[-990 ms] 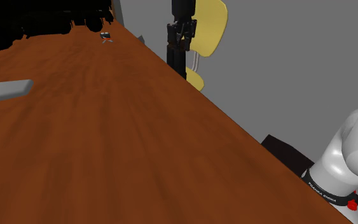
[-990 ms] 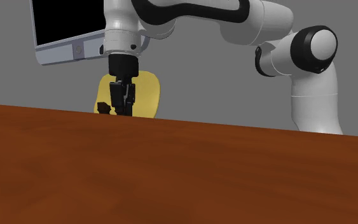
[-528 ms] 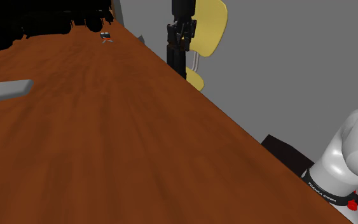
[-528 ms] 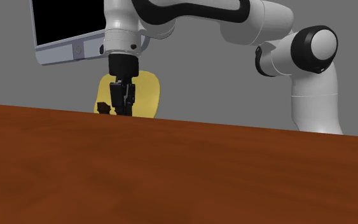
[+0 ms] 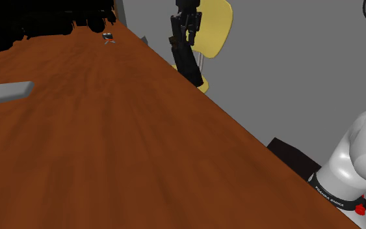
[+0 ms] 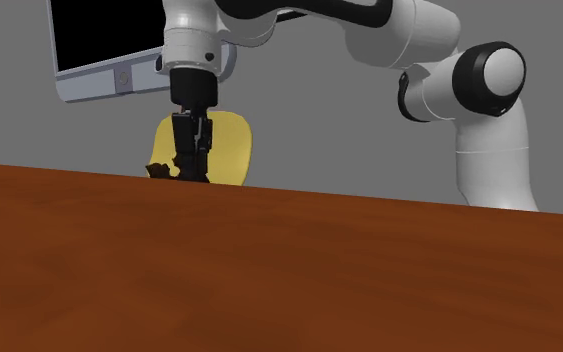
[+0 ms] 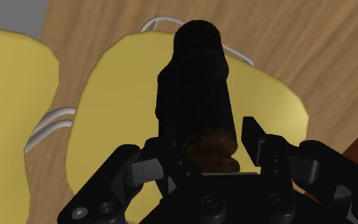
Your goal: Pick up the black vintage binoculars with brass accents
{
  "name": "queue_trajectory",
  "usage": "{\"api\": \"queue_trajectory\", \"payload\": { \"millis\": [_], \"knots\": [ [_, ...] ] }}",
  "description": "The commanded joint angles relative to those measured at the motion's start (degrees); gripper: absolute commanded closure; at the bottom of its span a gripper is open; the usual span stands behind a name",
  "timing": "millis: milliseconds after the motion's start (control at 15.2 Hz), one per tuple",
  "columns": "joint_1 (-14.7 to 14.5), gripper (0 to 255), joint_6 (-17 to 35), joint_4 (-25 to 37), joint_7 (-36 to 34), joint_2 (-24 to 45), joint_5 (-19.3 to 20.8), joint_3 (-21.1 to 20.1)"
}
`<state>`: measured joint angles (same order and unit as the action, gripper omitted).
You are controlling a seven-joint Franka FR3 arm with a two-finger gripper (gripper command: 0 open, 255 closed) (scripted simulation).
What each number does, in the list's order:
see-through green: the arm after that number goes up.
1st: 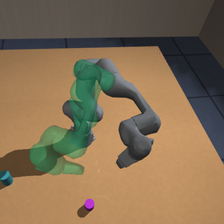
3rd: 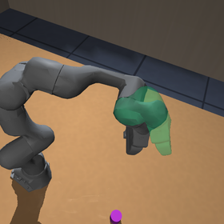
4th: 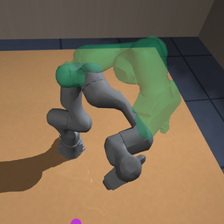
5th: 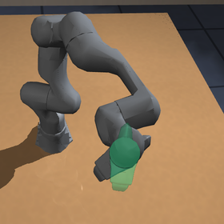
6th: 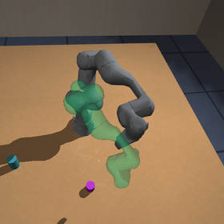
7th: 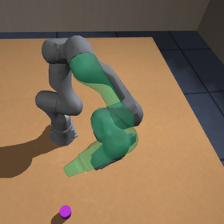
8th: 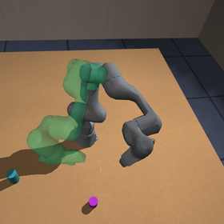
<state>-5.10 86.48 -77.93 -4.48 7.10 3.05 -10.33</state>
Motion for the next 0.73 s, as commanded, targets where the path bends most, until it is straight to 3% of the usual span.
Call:
{"api": "queue_trajectory", "payload": {
  "millis": [0, 528, 660],
  "knots": [
    [-0.2, 255, -1.9, 2.8, -0.2, 0.9, 0.2, -0.1],
    [-1.0, 255, -10.3, 15.6, -0.3, 5.3, 1.2, -0.4],
    [-1.0, 255, -10.5, 15.9, -0.3, 5.4, 1.2, -0.4]
  ]
}}
